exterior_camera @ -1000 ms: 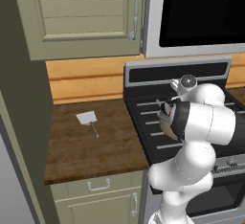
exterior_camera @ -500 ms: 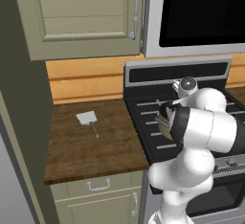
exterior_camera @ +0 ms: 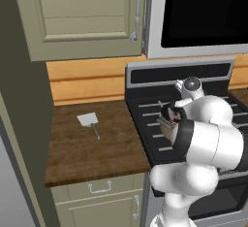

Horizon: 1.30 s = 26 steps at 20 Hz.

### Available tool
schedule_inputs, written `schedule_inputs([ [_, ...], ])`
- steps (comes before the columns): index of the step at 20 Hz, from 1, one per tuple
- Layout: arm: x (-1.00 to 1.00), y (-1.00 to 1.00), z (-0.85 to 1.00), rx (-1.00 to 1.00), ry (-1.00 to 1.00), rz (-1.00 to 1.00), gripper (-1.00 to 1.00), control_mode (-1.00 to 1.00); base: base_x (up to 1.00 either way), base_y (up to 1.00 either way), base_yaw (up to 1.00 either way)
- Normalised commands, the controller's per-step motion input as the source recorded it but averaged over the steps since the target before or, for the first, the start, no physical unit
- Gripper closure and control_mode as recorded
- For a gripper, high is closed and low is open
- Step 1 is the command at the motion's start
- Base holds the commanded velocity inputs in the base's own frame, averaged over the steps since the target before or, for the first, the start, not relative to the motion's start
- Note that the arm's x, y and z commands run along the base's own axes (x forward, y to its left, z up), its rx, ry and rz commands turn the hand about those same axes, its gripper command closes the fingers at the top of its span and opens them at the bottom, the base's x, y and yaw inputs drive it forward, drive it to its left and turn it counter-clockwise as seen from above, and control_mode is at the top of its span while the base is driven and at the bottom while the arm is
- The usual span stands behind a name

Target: Put the carrot and squash in the pot. Retrieve the spatula and lightly stir the vegetables in the pot.

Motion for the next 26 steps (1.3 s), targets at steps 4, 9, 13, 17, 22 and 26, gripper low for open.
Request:
schedule_inputs([
  [4,-0.48,0.27,0.92,0.00,0.26,0.14,-1.00,-1.00,0.00,0.00,0.00],
  [9,-0.76,0.51,0.74,0.00,0.38,0.19,-1.00,-1.00,0.00,0.00,0.00],
  [13,-0.97,0.76,0.36,-0.03,0.34,0.29,-1.00,-1.00,0.00,0.00,0.00],
  [17,-1.00,1.00,0.01,-0.17,0.10,0.33,-1.00,-1.00,0.00,0.00,0.00],
  [22,-0.90,1.00,-0.17,-0.22,0.00,0.39,-1.00,-1.00,0.00,0.00,0.00],
  [26,-0.38,1.00,-0.21,-0.17,0.00,0.40,-1.00,-1.00,0.00,0.00,0.00],
])
